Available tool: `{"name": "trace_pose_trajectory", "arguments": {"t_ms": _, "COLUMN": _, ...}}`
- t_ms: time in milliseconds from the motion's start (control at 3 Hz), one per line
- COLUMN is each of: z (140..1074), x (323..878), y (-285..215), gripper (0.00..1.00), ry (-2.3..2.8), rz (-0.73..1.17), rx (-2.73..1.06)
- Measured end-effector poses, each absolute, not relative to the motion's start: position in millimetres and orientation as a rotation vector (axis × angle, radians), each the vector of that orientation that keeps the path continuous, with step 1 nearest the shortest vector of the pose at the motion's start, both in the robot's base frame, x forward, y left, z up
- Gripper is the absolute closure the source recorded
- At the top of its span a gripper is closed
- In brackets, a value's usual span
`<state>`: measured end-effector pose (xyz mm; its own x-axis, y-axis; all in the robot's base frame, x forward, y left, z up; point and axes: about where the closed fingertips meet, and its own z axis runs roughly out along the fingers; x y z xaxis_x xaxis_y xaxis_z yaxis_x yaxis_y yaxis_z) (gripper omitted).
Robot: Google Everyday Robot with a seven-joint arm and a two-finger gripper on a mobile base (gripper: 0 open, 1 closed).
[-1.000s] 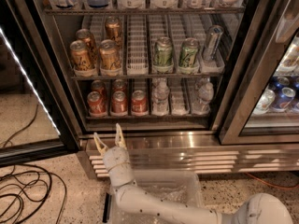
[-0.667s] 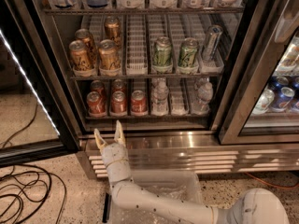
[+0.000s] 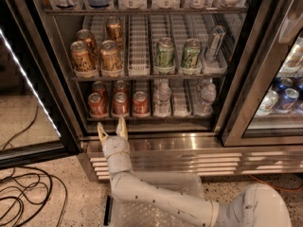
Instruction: Pick coke can from bottom shelf of fridge
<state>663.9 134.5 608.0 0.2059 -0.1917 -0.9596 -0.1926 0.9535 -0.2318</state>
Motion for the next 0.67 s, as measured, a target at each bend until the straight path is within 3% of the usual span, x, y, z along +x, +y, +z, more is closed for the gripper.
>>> {"name": "trace_pose_trajectory", "arguments": {"t_ms": 667, "z": 615.4, "x": 688.4, "y": 136.6, "gripper": 0.41, "ry": 1.391, "rz": 0.002, "rx": -0.281}}
